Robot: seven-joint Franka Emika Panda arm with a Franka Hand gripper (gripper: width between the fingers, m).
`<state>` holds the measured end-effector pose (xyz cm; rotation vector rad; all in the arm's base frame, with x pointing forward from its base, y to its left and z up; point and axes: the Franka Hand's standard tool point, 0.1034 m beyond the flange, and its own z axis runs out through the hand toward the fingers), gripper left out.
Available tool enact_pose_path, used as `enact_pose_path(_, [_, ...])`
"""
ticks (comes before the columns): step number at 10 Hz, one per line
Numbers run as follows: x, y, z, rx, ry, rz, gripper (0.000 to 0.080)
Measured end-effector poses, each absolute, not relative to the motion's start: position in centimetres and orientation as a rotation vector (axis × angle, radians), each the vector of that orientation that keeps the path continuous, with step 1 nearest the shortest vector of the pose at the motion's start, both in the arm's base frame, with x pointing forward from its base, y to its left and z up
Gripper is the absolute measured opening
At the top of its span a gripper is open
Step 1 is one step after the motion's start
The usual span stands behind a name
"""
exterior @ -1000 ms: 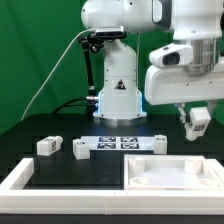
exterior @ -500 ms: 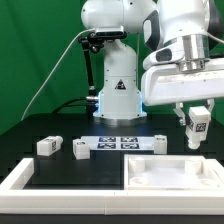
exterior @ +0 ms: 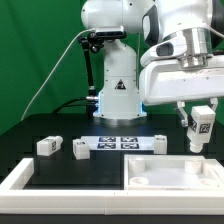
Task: Assemble one leg
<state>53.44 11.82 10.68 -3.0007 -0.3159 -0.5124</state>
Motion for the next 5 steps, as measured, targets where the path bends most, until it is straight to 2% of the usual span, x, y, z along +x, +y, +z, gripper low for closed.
enact_pose_path(2, [53.6, 11.8, 10.6, -2.995, -0.314, -0.549, 0.029])
enact_pose_path(5, [57.3, 12.5, 11.1, -2.976, -0.344, -0.596, 0.029])
